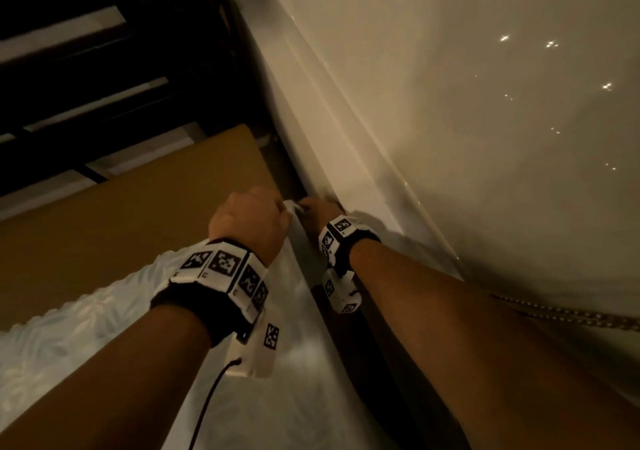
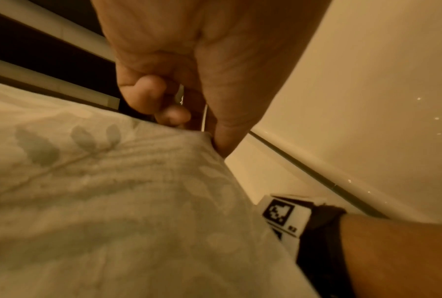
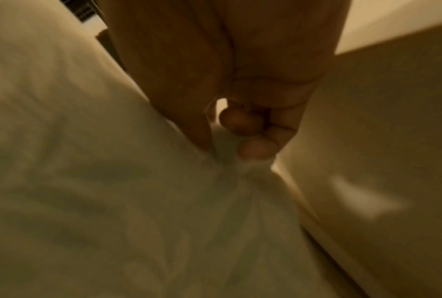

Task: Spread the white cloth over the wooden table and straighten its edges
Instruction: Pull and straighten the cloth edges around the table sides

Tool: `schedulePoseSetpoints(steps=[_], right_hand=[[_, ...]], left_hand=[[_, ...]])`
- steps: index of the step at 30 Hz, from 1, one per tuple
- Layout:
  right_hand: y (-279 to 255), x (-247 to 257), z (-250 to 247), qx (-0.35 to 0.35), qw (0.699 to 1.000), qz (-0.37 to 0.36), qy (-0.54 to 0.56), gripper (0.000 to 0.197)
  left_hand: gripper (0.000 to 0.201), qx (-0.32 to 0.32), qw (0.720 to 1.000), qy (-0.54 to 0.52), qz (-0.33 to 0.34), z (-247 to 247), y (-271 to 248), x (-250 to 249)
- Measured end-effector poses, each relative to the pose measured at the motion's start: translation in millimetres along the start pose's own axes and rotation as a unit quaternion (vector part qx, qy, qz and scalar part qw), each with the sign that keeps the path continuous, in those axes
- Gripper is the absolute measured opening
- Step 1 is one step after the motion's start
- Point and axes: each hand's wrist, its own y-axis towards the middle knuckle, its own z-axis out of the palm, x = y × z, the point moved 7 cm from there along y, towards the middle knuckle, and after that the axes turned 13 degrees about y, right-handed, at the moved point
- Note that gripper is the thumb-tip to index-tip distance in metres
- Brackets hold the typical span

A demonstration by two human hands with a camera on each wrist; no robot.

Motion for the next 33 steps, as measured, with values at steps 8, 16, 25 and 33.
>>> schedulePoseSetpoints(steps=[8,16,25,33], right_hand=[[-25,-30,10,0.07,0.978,0.07,-0.181,0.037],[-37,-50,11,0.036,0.986,0.123,-0.105,0.049],[-13,-15,4,-0.011,0.988,0.127,0.09,0.069],[-32,-25,16,0.095,0.962,0.033,-0.252,0.044]], left_hand=[[0.024,-0.058,0.997,-0.043,-0.001,-20,-24,20],[0.02,-0.081,0.993,-0.09,0.003,-18,-31,22],[0.019,-0.098,0.988,-0.115,0.041,-18,-43,26],[0.019,-0.127,0.983,-0.126,0.028,-22,-48,34]])
